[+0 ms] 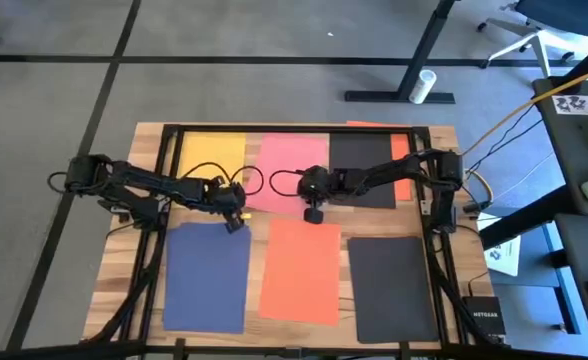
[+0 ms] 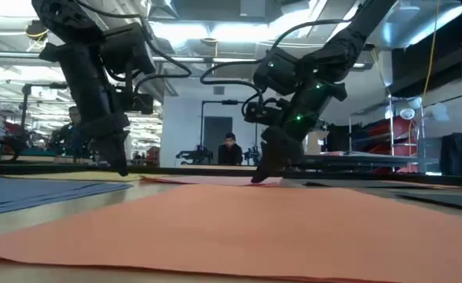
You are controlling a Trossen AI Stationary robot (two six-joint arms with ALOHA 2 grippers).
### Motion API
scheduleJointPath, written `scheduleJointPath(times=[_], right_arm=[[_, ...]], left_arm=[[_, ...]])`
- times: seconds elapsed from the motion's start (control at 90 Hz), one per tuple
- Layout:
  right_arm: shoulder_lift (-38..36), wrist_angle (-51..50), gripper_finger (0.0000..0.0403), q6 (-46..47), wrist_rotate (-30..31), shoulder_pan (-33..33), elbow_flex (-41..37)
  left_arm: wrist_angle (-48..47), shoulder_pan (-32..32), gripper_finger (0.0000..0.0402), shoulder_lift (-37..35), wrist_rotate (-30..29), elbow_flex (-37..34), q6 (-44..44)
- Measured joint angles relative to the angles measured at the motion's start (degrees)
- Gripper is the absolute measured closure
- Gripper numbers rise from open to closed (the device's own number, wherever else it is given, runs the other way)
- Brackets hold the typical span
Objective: Organize paper
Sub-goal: Adjust the stacked pink papers on the table
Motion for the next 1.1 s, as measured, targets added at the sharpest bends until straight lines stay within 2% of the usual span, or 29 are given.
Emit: scheduleJointPath(times=[0.178, 0.356, 0.533, 0.722, 1.1], right_arm=[[-3.10, -5.98, 0.0403, 0.00, -2.89, 0.01, -0.20], [-5.55, -12.24, 0.0403, 0.13, -3.01, 0.94, -0.24], [-7.39, -12.31, 0.0403, 0.28, -2.96, 1.66, -0.17], [-8.04, -12.84, 0.0403, 0.36, -2.82, 1.06, -0.07], [-1.89, -6.42, 0.0403, -1.35, -4.81, -1.33, 0.35]], left_arm=[[1.67, -1.20, 0.0402, 0.00, 0.07, 0.61, 0.03], [2.17, -0.61, 0.0402, -0.02, 0.07, 2.31, 2.95], [3.25, 2.22, 0.0402, -0.02, 0.13, 2.34, 7.00], [5.31, 4.19, 0.0402, 0.32, 3.09, 2.34, 10.02], [5.63, 4.40, 0.0402, 1.22, 3.28, 2.32, 11.17]])
